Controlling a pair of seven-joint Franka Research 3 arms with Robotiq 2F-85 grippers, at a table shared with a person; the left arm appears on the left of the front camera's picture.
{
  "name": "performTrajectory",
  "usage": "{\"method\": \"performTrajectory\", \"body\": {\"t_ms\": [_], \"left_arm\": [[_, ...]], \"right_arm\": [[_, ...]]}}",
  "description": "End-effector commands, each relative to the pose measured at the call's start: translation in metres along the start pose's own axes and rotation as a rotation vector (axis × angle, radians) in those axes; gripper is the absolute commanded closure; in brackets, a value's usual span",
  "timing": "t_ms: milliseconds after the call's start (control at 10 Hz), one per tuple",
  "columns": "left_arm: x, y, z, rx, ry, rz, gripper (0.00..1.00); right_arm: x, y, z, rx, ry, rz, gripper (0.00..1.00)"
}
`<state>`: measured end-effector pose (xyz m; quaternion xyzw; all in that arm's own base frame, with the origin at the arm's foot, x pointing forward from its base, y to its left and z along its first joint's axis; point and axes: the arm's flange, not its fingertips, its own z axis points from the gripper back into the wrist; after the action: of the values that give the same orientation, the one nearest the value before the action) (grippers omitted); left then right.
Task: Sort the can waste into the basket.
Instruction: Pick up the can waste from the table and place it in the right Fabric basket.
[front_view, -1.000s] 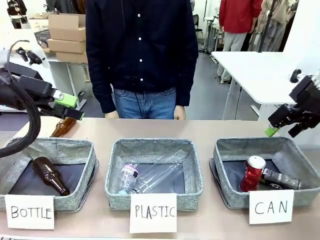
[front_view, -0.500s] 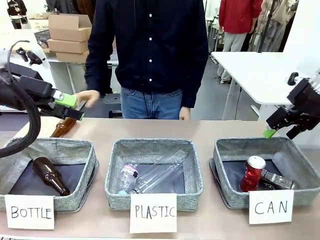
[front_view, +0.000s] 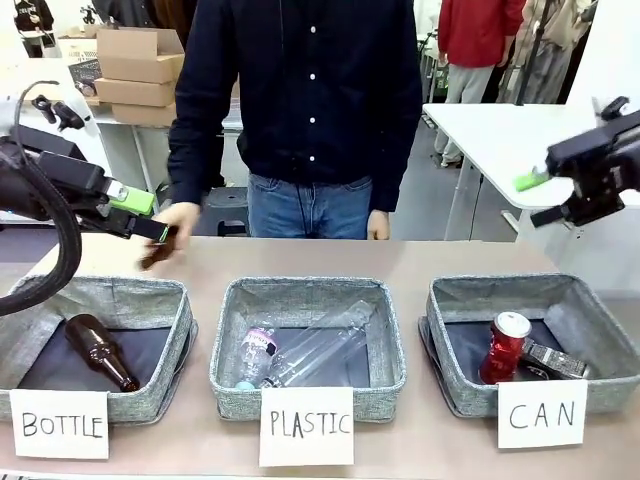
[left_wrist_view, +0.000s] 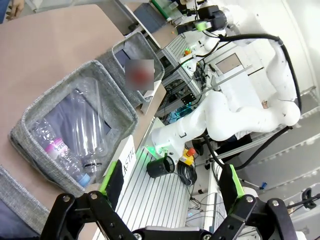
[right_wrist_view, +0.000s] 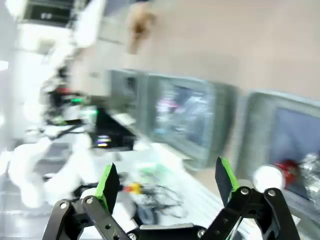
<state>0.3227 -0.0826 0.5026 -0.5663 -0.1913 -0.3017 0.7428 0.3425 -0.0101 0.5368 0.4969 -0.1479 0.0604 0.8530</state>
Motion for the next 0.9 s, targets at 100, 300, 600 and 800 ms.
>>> {"method": "performTrajectory", "body": {"t_ms": [100,300,600,800], "left_arm": [[-0.003,-0.002,-0.002,-0.017,-0.02,0.007,0.0],[-0.003,-0.002,-0.002,-0.017,-0.02,0.007,0.0],[-0.003,-0.002,-0.002,-0.017,-0.02,0.007,0.0],[-0.003,-0.002,-0.002,-0.017,-0.02,0.007,0.0]], "right_arm": [[0.0,0.0,0.0,0.0,0.0,0.0,0.0],[0.0,0.0,0.0,0.0,0.0,0.0,0.0],[0.0,0.0,0.0,0.0,0.0,0.0,0.0],[0.0,0.0,0.0,0.0,0.0,0.0,0.0]]}}
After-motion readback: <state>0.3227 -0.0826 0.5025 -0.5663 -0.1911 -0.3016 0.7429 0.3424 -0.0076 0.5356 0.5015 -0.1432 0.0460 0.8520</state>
